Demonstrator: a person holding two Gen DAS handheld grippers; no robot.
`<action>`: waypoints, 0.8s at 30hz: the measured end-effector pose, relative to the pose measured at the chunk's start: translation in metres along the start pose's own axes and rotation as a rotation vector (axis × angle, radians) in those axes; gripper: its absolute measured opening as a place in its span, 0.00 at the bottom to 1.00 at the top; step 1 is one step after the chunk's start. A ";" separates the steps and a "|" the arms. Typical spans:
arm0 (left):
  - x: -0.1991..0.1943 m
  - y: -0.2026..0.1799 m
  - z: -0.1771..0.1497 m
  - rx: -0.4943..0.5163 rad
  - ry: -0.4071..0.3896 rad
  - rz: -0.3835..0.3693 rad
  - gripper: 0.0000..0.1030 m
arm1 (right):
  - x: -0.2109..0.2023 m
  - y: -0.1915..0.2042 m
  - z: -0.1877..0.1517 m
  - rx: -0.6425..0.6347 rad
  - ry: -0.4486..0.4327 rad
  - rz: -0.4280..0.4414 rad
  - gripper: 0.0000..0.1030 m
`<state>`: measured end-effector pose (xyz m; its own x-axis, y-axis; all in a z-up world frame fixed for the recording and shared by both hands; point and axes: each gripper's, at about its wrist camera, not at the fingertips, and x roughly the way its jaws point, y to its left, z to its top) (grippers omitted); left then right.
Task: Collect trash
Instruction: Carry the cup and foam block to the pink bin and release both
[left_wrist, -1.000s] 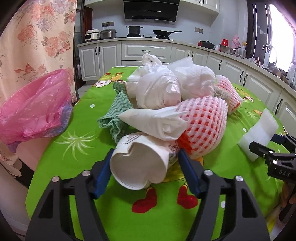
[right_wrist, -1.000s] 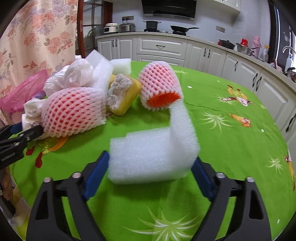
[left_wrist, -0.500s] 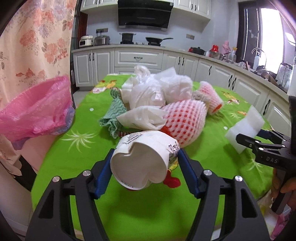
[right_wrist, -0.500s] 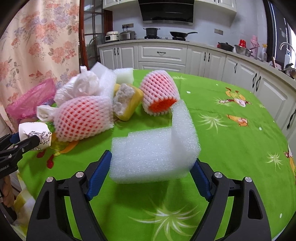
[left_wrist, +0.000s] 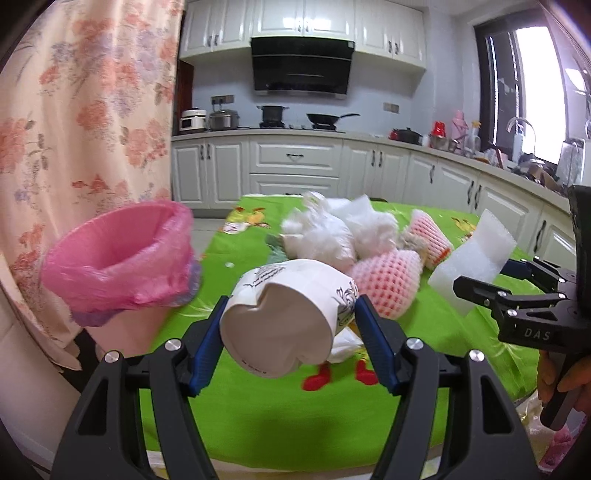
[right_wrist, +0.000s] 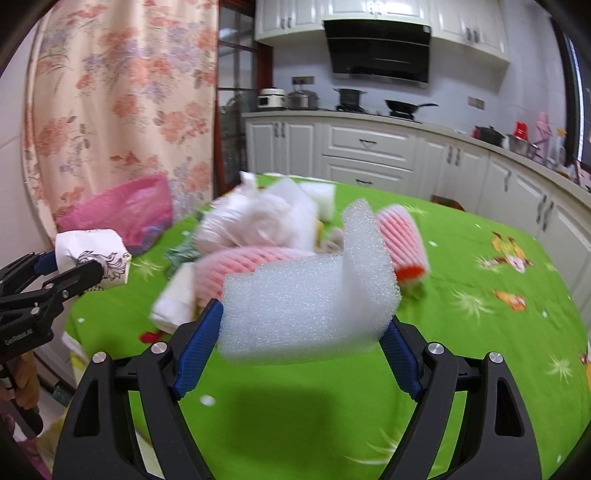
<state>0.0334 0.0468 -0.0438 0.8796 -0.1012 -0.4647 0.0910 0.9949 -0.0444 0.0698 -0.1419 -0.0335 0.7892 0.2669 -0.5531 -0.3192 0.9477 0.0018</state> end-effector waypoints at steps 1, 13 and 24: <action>-0.001 0.003 0.001 -0.003 -0.004 0.006 0.64 | 0.001 0.005 0.004 -0.008 -0.007 0.017 0.75; -0.029 0.059 0.020 -0.050 -0.084 0.163 0.64 | 0.018 0.070 0.059 -0.048 -0.068 0.217 0.76; -0.028 0.149 0.050 -0.103 -0.125 0.281 0.64 | 0.063 0.137 0.111 -0.095 -0.087 0.337 0.76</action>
<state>0.0456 0.1978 0.0073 0.9148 0.1845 -0.3593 -0.2059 0.9783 -0.0218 0.1339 0.0244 0.0244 0.6714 0.5795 -0.4619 -0.6134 0.7844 0.0926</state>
